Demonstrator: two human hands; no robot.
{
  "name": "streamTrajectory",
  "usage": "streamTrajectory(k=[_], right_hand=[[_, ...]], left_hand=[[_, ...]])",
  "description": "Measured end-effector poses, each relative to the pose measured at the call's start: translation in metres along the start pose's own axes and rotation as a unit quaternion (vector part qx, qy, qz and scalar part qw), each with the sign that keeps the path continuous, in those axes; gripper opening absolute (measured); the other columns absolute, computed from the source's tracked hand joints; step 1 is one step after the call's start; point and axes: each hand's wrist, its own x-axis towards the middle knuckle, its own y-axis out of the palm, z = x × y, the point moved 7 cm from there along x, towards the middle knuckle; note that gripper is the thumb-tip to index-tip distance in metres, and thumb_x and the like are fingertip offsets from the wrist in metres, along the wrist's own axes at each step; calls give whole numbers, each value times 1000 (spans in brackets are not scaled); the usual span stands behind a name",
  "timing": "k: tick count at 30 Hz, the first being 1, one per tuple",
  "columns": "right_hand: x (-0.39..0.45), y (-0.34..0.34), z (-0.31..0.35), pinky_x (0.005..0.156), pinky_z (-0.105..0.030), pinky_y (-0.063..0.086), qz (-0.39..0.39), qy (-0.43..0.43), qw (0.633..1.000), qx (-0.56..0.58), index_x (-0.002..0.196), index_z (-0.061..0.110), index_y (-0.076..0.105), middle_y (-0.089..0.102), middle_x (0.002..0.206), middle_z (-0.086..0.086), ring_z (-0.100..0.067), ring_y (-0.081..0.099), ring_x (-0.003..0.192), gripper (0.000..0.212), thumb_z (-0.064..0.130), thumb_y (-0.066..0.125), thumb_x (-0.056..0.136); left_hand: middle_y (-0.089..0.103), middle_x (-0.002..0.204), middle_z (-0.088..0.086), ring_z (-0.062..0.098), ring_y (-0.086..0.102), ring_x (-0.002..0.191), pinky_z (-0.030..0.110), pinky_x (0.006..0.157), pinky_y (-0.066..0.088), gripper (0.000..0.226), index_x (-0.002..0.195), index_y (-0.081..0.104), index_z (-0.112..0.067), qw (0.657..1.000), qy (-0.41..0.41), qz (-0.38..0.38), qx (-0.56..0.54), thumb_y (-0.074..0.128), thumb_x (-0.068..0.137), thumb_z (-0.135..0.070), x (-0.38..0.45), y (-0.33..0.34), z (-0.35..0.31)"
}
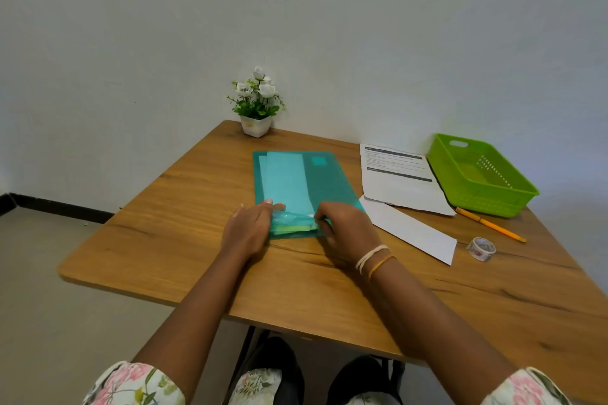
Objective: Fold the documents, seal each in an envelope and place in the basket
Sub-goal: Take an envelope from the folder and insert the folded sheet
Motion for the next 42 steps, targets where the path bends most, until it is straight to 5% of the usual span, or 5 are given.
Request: streamTrajectory(k=[6, 11, 18, 30, 42], right_hand=[[-32, 4, 6, 69, -34, 52, 52, -21, 998, -32, 89, 23, 60, 67, 88, 2, -18, 60, 81, 10, 24, 61, 79], [-48, 12, 2, 74, -27, 53, 93, 24, 994, 52, 94, 25, 59, 67, 105, 8, -10, 60, 90, 18, 38, 58, 82], [-41, 10, -10, 61, -33, 48, 24, 141, 986, 90, 79, 20, 64, 64, 71, 3, -13, 56, 66, 28, 40, 51, 93], [-21, 13, -11, 69, -34, 52, 20, 186, 982, 12, 84, 21, 66, 69, 82, 0, -20, 62, 81, 20, 38, 56, 87], [-12, 21, 11, 69, -36, 51, 6, 108, 991, -76, 107, 22, 63, 67, 98, -3, -27, 63, 92, 22, 31, 49, 94]], left_hand=[[36, 153, 4, 15, 30, 142, 35, 117, 8, 41, 138, 47, -39, 999, 1, 36, -10, 27, 103, -32, 6, 5, 6], [33, 155, -6, 10, 25, 144, 41, 119, 8, 60, 143, 43, -35, 999, 23, 36, 22, 60, 87, -49, 5, 9, 5], [44, 147, -12, 7, 28, 142, 44, 118, 11, 51, 133, 56, -30, 999, 39, 5, -32, 66, 86, -45, 6, 8, 7], [74, 100, 2, 9, 63, 110, 29, 99, 46, 11, 77, 77, -21, 958, -1, -62, -281, 83, 72, -14, 5, -4, 15], [75, 84, -1, 8, 70, 92, 26, 88, 53, 5, 75, 78, -11, 921, 2, -110, -374, 81, 73, -8, 4, -12, 17]])
